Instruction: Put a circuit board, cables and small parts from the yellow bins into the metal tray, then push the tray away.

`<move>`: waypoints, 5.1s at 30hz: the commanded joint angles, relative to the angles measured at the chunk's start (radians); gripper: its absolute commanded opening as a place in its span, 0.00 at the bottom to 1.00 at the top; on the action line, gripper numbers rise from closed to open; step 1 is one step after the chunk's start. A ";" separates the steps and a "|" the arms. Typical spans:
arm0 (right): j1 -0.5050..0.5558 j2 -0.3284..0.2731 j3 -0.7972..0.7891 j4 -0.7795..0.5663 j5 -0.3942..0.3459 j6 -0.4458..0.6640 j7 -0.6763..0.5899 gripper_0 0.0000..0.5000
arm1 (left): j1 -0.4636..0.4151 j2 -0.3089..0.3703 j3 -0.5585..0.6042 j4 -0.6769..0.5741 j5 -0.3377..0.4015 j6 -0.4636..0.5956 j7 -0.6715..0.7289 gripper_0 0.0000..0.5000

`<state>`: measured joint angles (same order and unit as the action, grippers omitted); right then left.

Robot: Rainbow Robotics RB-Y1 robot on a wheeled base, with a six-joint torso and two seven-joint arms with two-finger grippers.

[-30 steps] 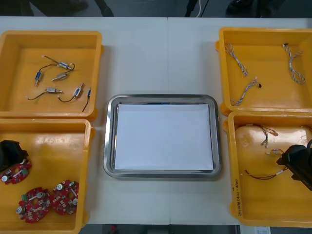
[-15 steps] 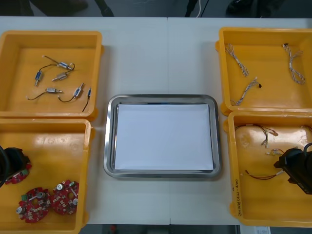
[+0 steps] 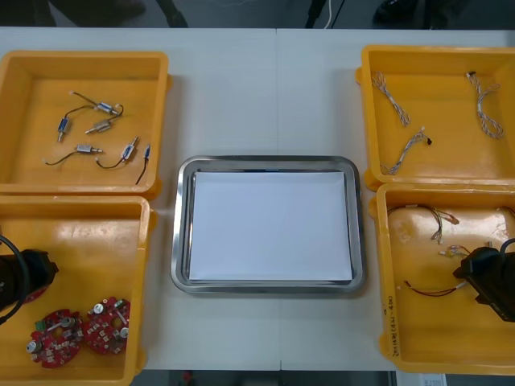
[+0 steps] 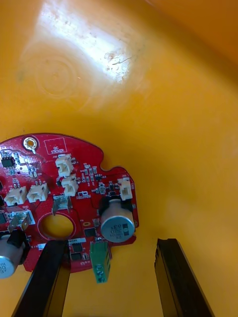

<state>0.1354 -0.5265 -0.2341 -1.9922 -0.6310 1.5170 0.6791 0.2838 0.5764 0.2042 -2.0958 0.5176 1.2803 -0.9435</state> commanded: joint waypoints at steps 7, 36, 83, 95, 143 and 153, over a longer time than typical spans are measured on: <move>0.018 0.013 0.062 -0.007 0.028 -0.012 -0.013 1.00 | 0.038 -0.012 -0.026 0.002 -0.024 -0.019 0.054 1.00; 0.009 0.013 0.084 0.042 0.042 -0.070 -0.023 0.94 | 0.043 0.000 -0.046 0.000 -0.053 -0.019 0.043 0.00; -0.208 -0.314 -0.246 -0.382 -0.311 0.403 0.102 0.00 | -0.431 0.309 -0.088 -0.276 0.372 0.556 0.049 0.00; -0.321 -0.477 -0.232 -0.252 -0.507 0.403 0.324 0.00 | -0.638 0.309 -0.318 -0.276 0.387 0.570 0.108 0.00; -0.651 -0.509 0.289 -0.419 -0.552 0.403 0.554 0.00 | -1.117 0.080 -1.137 0.045 0.210 0.307 0.373 0.00; -0.714 -0.510 0.404 -0.427 -0.541 0.403 0.550 0.00 | -1.097 0.100 -1.209 0.046 0.180 0.260 0.411 0.00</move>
<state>-0.5287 -0.9993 0.1318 -2.3926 -1.1836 1.9165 1.2213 -0.7953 0.6725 -0.9861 -2.0380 0.7142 1.5687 -0.6533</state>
